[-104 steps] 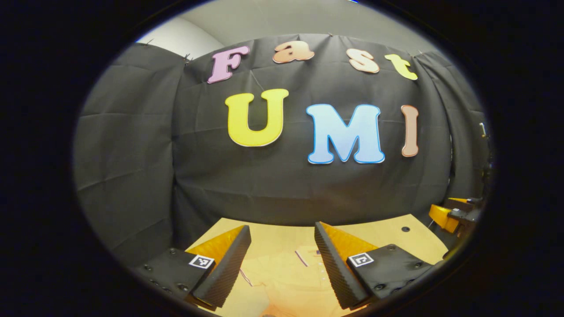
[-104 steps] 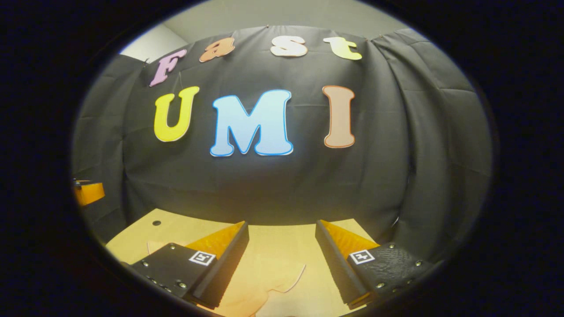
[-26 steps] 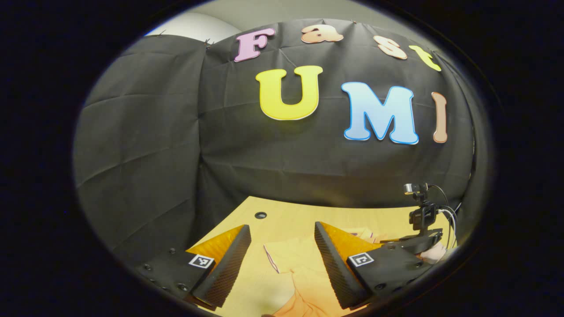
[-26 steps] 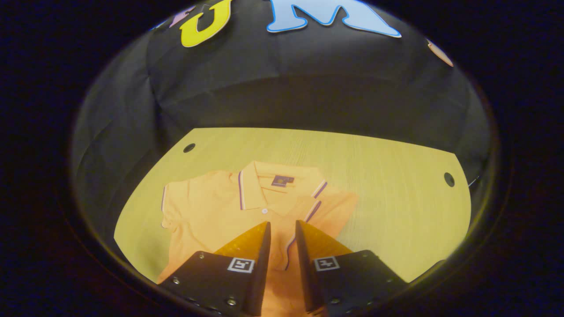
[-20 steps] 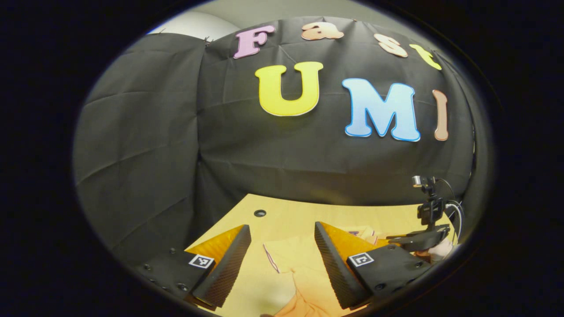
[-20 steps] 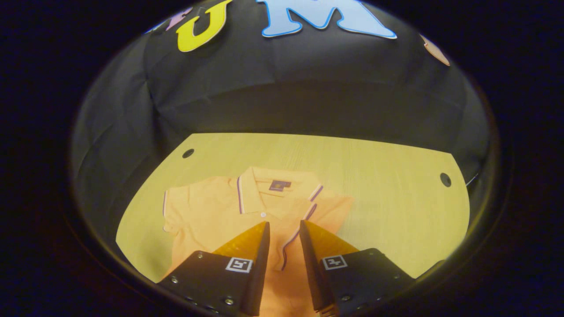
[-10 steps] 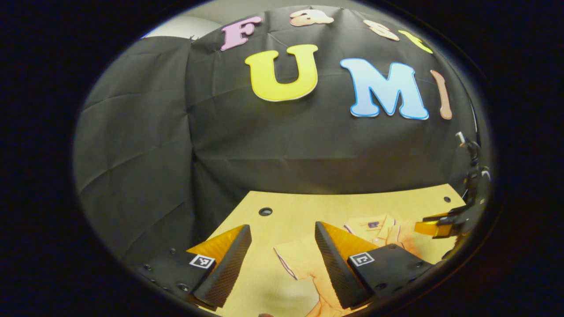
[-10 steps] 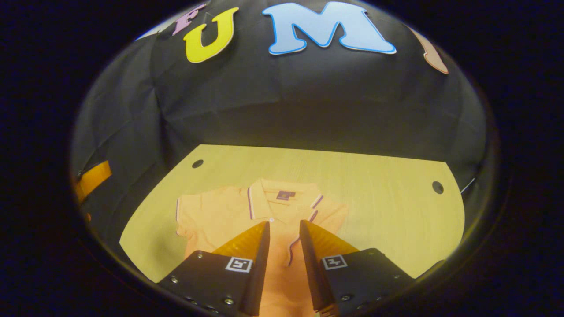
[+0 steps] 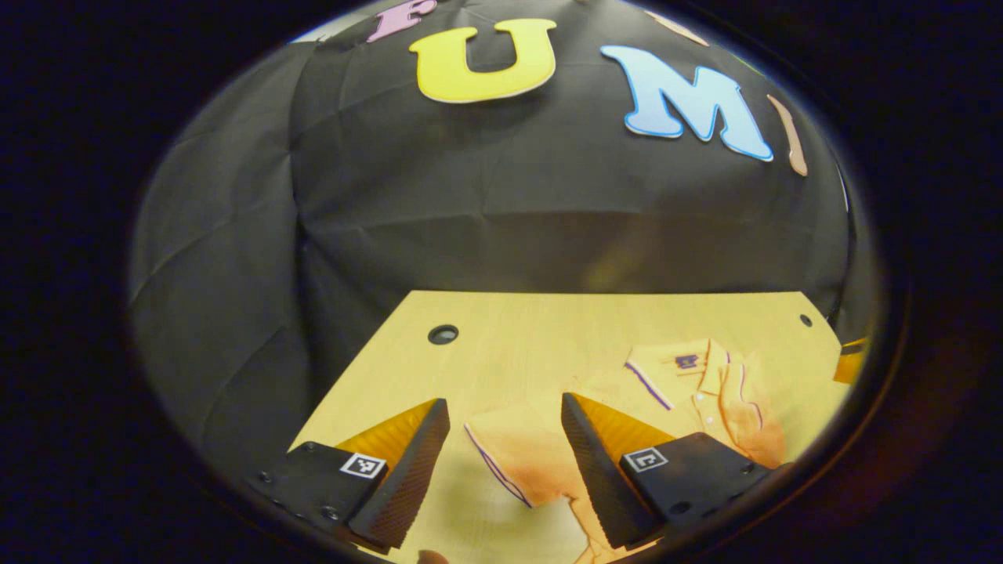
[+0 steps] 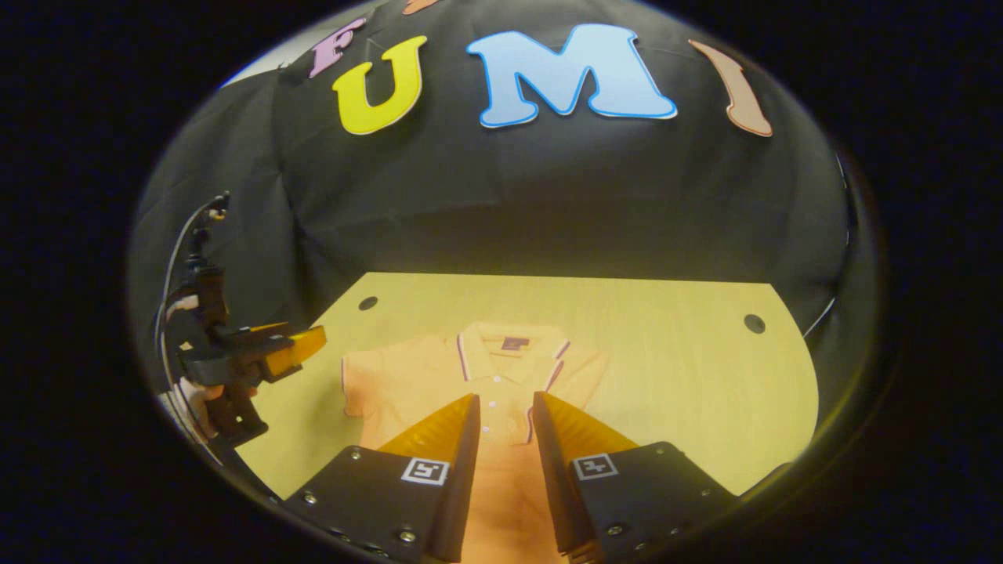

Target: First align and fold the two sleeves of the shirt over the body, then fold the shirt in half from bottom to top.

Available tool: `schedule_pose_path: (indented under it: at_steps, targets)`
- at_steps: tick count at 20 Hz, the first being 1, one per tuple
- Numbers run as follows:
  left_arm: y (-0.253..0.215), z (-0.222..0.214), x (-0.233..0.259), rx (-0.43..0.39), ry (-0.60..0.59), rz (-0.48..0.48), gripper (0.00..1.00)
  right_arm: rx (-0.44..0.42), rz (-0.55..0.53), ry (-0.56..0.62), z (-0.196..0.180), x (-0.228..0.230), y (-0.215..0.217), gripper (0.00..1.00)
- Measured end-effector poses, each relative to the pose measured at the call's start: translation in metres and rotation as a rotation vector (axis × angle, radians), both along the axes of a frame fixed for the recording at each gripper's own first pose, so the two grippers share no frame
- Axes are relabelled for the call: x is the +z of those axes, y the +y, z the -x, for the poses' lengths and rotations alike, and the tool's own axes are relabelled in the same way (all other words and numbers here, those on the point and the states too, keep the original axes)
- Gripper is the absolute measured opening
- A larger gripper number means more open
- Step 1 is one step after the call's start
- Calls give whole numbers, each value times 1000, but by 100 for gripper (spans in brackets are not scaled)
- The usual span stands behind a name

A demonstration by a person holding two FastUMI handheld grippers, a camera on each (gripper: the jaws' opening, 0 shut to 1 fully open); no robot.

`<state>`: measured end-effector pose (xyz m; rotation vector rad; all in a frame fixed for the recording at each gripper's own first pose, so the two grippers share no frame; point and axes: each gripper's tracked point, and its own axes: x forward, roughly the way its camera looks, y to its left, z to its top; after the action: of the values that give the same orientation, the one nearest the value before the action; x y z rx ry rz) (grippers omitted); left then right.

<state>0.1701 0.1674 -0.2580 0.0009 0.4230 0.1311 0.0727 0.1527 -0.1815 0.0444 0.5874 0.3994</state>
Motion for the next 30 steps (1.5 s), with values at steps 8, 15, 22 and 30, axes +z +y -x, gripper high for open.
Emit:
schedule_pose_path:
  at_steps: [8,15,22,30]
  targets:
    - [6,-12,-95,8,208,-6,98,-134,15,58,28,-14,-48,43]
    - [1,-9,-126,25,263,-10,95,-204,12,92,35,-24,-71,43]
    - [-12,-8,-130,7,267,45,72,-218,11,101,32,-26,-76,43]
    - [-41,-12,-128,-34,285,83,7,-213,17,105,36,-30,-79,43]
